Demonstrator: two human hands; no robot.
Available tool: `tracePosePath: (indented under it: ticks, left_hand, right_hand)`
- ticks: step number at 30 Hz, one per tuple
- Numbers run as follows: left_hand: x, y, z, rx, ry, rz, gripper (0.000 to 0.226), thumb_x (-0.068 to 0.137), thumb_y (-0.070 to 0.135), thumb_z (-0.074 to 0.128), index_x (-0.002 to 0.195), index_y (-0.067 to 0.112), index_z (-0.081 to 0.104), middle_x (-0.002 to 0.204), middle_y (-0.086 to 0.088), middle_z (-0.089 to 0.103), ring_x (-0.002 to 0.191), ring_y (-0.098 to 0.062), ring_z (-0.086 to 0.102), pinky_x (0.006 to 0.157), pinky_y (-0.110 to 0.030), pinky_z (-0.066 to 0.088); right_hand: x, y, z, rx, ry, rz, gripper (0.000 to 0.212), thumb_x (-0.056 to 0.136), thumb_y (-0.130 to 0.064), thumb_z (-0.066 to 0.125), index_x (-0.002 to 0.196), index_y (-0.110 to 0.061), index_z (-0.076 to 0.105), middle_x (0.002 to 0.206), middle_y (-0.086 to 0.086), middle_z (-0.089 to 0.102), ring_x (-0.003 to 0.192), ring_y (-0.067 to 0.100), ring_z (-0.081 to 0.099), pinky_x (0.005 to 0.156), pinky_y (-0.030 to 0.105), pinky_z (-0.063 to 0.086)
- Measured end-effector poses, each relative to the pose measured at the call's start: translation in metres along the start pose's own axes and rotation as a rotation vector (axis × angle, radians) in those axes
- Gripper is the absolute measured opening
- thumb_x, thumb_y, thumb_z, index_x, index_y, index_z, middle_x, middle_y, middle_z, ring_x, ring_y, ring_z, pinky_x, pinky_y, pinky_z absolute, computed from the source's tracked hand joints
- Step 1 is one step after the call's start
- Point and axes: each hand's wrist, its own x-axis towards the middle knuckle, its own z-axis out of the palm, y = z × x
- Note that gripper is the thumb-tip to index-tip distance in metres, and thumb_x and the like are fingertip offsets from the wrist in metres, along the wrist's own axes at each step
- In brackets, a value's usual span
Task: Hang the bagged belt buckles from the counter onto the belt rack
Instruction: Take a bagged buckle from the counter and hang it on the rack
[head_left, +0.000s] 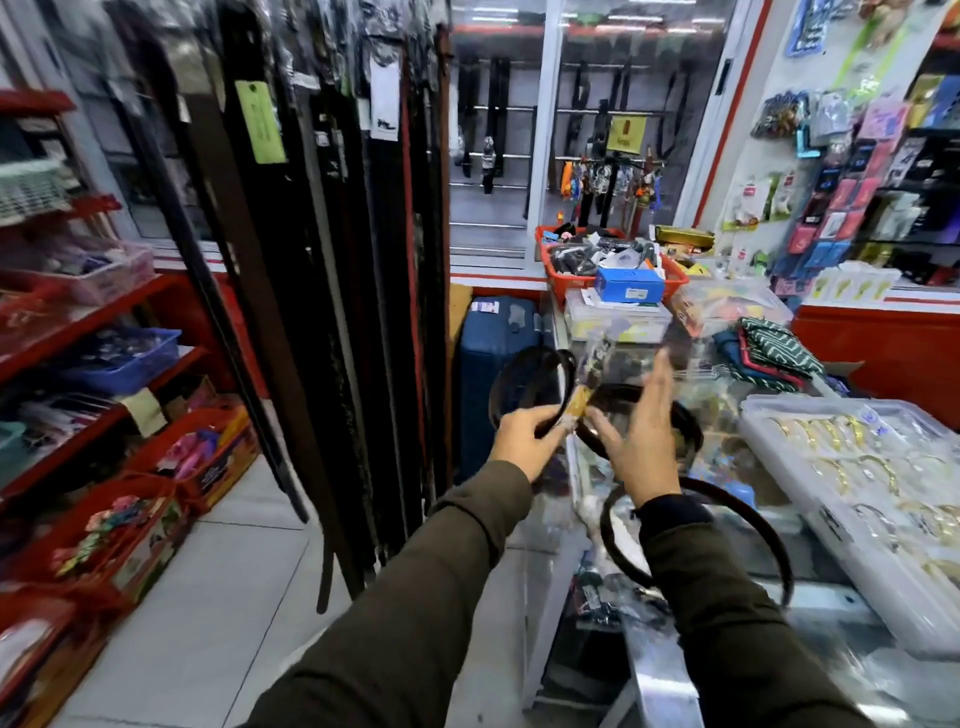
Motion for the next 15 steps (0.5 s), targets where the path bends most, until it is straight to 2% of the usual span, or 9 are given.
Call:
tracePosePath:
  ticks: [2,4,7,9,11,13,15]
  left_hand:
    - [-0.003,-0.003,-0.019,0.014,0.06,-0.021,0.034,0.094,0.017,0.067,0.124,0.001,0.067,0.123,-0.016,0.067,0.109,-0.019,0.063,0.096,-0.023,0.048]
    - [-0.007,-0.008,-0.04,0.035,0.098,-0.051,0.034,0.093,0.016,0.067,0.123,-0.001,0.068,0.116,-0.018,0.059,0.101,-0.017,0.058,0.091,-0.021,0.047]
    - [-0.016,-0.015,-0.072,0.08,0.165,-0.097,0.034,0.09,0.023,0.072,0.119,0.006,0.071,0.108,-0.017,0.063,0.099,-0.021,0.062,0.086,-0.023,0.046]
    - [-0.027,-0.018,-0.094,0.067,0.229,-0.11,0.03,0.084,0.022,0.078,0.11,0.007,0.076,0.098,-0.014,0.069,0.087,-0.013,0.066,0.08,-0.025,0.05]
    - [-0.038,-0.018,-0.115,0.015,0.301,-0.122,0.028,0.079,0.015,0.082,0.104,0.005,0.077,0.088,-0.01,0.074,0.071,0.002,0.066,0.072,-0.018,0.053]
    - [-0.047,-0.019,-0.134,-0.021,0.366,-0.146,0.031,0.074,0.013,0.086,0.103,0.006,0.078,0.086,-0.009,0.078,0.071,-0.004,0.072,0.074,-0.019,0.058]
    - [-0.054,-0.02,-0.152,0.015,0.4,-0.139,0.03,0.07,0.015,0.089,0.098,0.014,0.08,0.08,-0.004,0.079,0.074,-0.008,0.075,0.075,-0.025,0.061]
  right_hand:
    - [0.003,-0.016,0.022,0.224,-0.122,0.099,0.056,0.095,-0.02,0.063,0.145,-0.004,0.045,0.148,0.015,0.049,0.138,0.027,0.048,0.114,0.038,0.04]
    - [0.002,-0.033,0.041,0.273,-0.171,0.078,0.032,0.097,-0.016,0.061,0.126,-0.002,0.064,0.122,0.012,0.063,0.111,0.023,0.062,0.095,0.037,0.052]
    - [-0.001,-0.056,0.061,0.474,-0.283,0.136,0.029,0.094,-0.019,0.066,0.122,-0.009,0.068,0.116,0.013,0.071,0.093,0.019,0.07,0.07,0.025,0.06]
    - [-0.004,-0.069,0.074,0.528,-0.335,0.123,0.031,0.089,-0.02,0.073,0.119,-0.011,0.071,0.111,0.01,0.075,0.089,0.019,0.074,0.068,0.03,0.063]
    - [-0.007,-0.083,0.085,0.548,-0.353,0.113,0.037,0.085,-0.021,0.077,0.121,-0.012,0.07,0.105,0.007,0.077,0.087,0.02,0.077,0.07,0.036,0.063]
    - [-0.012,-0.098,0.097,0.604,-0.352,0.125,0.038,0.086,-0.015,0.076,0.123,-0.011,0.069,0.099,0.008,0.078,0.085,0.021,0.078,0.068,0.035,0.064]
    - [-0.016,-0.111,0.108,0.65,-0.339,0.15,0.03,0.087,-0.01,0.074,0.117,-0.008,0.072,0.095,0.013,0.078,0.079,0.018,0.078,0.064,0.028,0.063]
